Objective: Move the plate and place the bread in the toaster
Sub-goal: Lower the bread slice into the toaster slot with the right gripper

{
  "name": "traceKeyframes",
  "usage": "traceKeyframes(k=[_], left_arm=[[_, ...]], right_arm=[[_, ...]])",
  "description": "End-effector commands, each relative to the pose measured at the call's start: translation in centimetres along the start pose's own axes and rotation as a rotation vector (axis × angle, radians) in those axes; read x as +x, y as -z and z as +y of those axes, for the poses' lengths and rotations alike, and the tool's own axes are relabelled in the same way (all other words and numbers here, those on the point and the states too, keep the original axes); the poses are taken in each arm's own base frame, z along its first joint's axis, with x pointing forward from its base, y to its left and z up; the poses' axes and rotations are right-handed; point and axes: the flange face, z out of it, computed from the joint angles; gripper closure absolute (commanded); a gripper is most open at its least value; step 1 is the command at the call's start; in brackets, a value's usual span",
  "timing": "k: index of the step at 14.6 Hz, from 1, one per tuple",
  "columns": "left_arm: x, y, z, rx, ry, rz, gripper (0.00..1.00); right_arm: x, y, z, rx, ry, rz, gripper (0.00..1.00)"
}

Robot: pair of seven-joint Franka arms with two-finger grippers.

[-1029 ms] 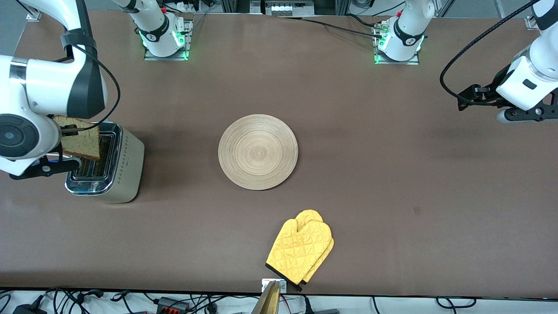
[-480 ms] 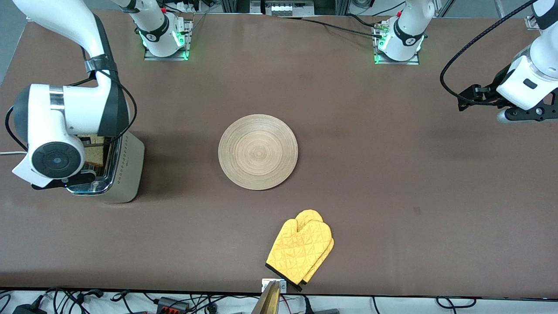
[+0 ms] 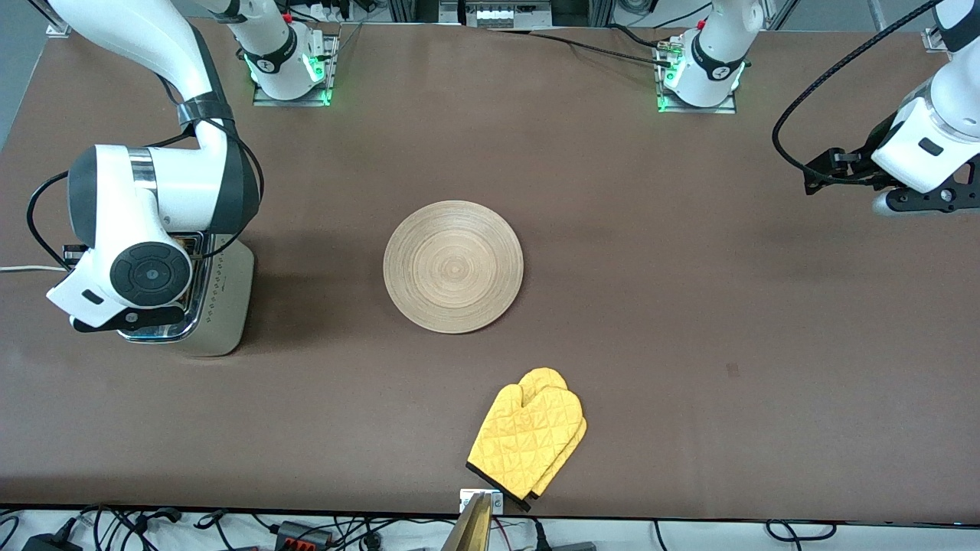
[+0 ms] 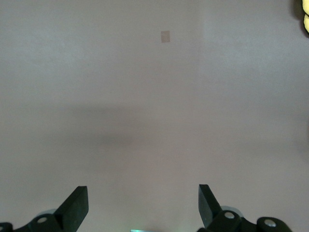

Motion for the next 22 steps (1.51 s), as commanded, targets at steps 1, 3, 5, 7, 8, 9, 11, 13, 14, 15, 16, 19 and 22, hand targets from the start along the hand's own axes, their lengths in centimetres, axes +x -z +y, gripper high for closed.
traceKeyframes(k=[1,3,5,7,8,9,11,13,14,15,16,19,22], left_arm=[[-0.8,0.5,0.1,-0.018,-0.017,0.009,0.0],[-0.8,0.5,0.1,-0.018,-0.017,0.009,0.0],[-0.8,0.4,0.1,-0.018,-0.019,0.007,0.0],[-0.8,0.5,0.1,-0.018,-0.019,0.009,0.0],[-0.8,0.5,0.1,-0.018,-0.017,0.009,0.0],[-0.8,0.4,0.1,-0.018,-0.017,0.009,0.0],[-0.8,0.4,0.1,-0.018,-0.019,0.004,0.0],[-0.8,0.3,0.1,-0.017,-0.019,0.003,0.0],[-0.9,0.4,0.1,-0.017,-0.019,0.004,0.0],[-0.8,0.3,0.1,-0.018,-0.017,0.003,0.0],[-0.9,0.4,0.1,-0.017,-0.019,0.004,0.0],[-0.8,0.3,0.1,-0.018,-0.017,0.003,0.0],[-0.8,0.3,0.1,-0.018,-0.017,0.003,0.0]], right_arm=[[-0.1,0.3,-0.3,-0.013,-0.037,-0.013,1.0],[-0.7,0.3,-0.3,-0.02,-0.039,-0.046,1.0],[-1.0,0.3,-0.5,-0.025,-0.048,-0.063,1.0],[-0.8,0.2,-0.7,-0.025,-0.058,-0.06,1.0],[-0.8,0.2,-0.8,-0.026,-0.058,-0.059,1.0],[-0.7,0.1,-1.0,-0.027,-0.056,-0.061,1.0],[-0.4,-0.1,-1.2,-0.023,-0.055,-0.063,1.0],[-0.1,-0.3,-1.5,-0.02,-0.059,-0.057,1.0],[-0.1,-0.4,-1.5,-0.015,-0.073,-0.06,1.0],[0.0,-0.4,-1.7,-0.007,-0.071,-0.062,1.0],[0.1,-0.6,-1.9,-0.005,-0.067,-0.065,1.0],[0.3,-0.6,-1.8,-0.003,-0.069,-0.056,1.0],[0.5,-0.4,-2.0,-0.003,-0.069,-0.037,1.0]])
